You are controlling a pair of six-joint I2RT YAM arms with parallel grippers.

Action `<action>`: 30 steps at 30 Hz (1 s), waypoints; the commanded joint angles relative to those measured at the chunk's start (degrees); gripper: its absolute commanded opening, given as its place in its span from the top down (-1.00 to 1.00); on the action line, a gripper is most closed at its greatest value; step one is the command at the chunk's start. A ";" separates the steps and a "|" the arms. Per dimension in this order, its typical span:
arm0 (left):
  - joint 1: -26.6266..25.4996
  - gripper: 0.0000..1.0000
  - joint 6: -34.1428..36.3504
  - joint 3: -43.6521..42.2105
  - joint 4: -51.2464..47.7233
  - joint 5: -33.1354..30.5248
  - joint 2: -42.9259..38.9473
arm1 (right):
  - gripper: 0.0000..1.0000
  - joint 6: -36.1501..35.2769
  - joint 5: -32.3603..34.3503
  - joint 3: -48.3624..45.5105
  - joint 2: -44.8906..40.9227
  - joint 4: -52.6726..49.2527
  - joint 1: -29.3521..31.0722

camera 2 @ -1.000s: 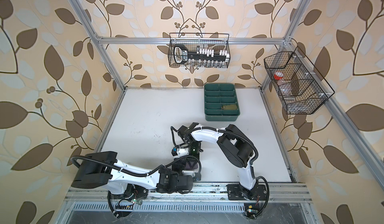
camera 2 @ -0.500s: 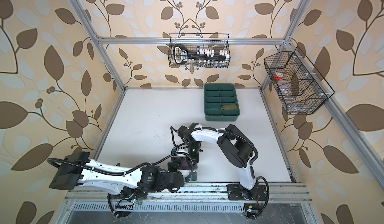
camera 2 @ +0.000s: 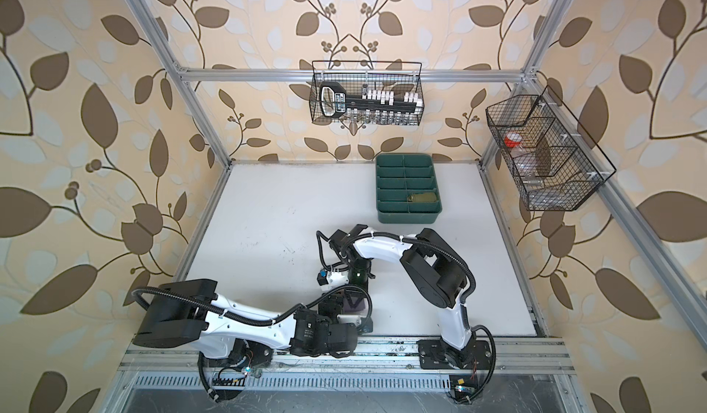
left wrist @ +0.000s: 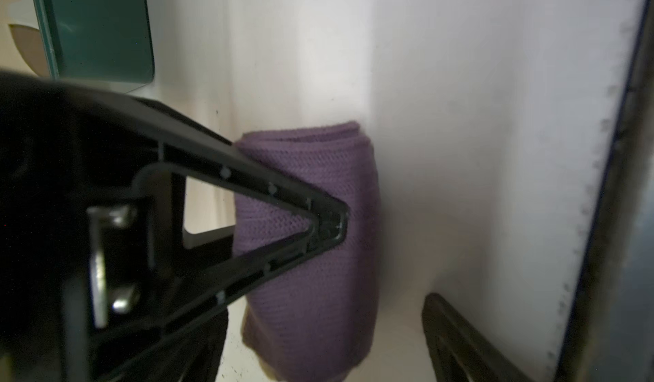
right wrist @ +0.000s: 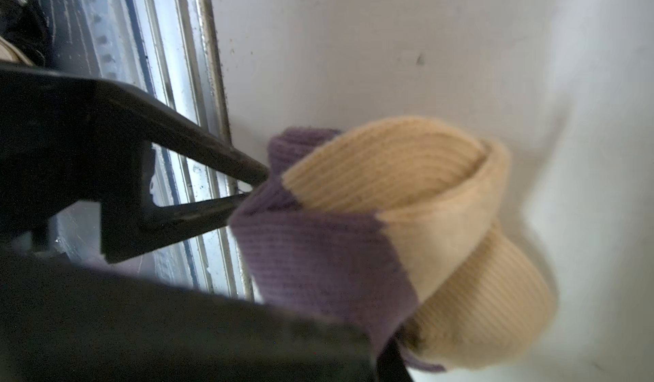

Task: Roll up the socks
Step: 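Reach the left gripper across and grasp the roll beside the right gripper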

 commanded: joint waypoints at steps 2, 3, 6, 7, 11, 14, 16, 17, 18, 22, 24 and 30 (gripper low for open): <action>0.98 -0.58 -0.61 2.77 3.52 -1.84 4.12 | 1.00 -0.27 -0.95 -0.14 0.33 0.97 0.87; 0.91 -0.50 -0.61 2.86 4.05 -2.39 4.81 | 1.00 -0.25 -1.01 -0.16 0.39 1.01 0.83; 0.94 -0.17 -0.95 3.71 4.10 -3.24 6.52 | 1.00 -0.09 -1.18 -0.18 0.37 1.03 0.87; 0.91 -0.01 -1.08 4.07 3.60 -3.36 7.03 | 1.00 0.01 -1.03 -0.12 0.34 1.12 0.78; 0.91 0.53 -1.40 4.54 2.15 -3.04 7.50 | 1.00 0.72 0.08 -0.46 -0.38 1.71 0.65; 1.11 0.82 -0.97 4.93 0.91 -1.92 7.66 | 0.74 1.24 2.77 -1.79 -2.73 3.48 0.42; 1.11 0.92 -0.58 5.02 0.21 -1.04 8.11 | 0.37 1.48 4.50 -3.23 -5.01 4.71 -0.03; 1.18 0.95 -0.31 5.06 -0.23 -0.54 8.20 | 0.28 1.45 4.89 -3.46 -6.19 5.10 -0.41; 1.24 0.98 -0.14 4.98 -0.54 -0.05 8.20 | 0.17 1.36 5.58 -5.11 -7.73 5.67 -0.63; 1.39 1.00 0.51 4.83 -1.62 2.04 7.79 | -1.00 2.43 10.44 -8.38 -14.16 8.28 -2.52; 1.35 1.00 0.61 5.05 -2.15 2.43 7.98 | -1.00 3.41 12.41 -9.77 -17.81 9.75 -4.29; 2.25 1.00 1.13 7.17 -5.35 6.92 9.03 | -1.00 7.61 20.76 -12.58 -30.56 16.69 -11.70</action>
